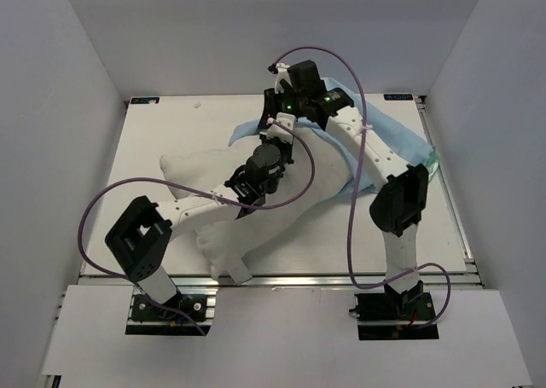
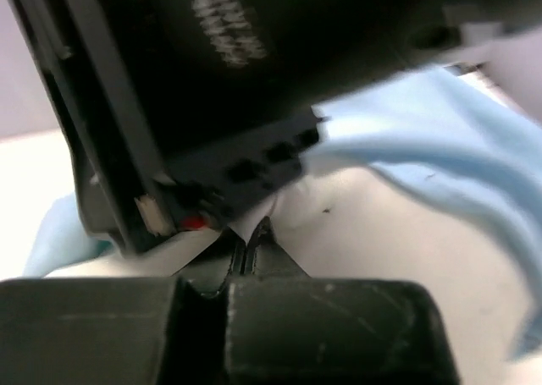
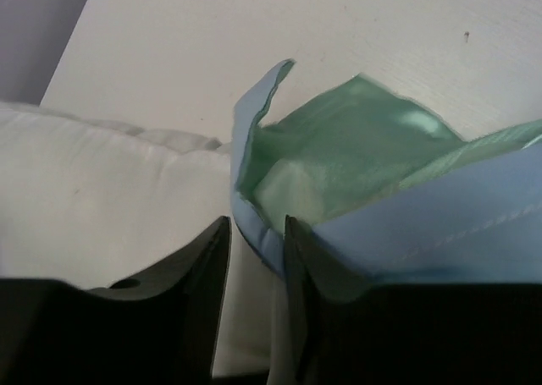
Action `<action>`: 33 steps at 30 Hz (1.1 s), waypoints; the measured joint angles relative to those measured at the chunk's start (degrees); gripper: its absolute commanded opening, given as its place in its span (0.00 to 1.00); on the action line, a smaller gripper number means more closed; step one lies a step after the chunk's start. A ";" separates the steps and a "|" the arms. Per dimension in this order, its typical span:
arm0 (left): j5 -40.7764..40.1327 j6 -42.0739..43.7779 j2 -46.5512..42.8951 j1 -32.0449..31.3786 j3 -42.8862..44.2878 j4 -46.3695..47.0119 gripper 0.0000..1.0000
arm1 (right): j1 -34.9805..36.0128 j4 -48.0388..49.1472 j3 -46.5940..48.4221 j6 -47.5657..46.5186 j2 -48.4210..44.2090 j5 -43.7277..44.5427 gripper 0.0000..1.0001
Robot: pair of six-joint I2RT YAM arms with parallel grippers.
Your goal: Put the pillow into the pillowcase
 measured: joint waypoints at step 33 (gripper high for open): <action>30.36 -2.05 -16.17 5.05 -2.32 -50.90 0.98 | -9.38 -0.70 -51.98 7.02 -48.81 21.51 0.89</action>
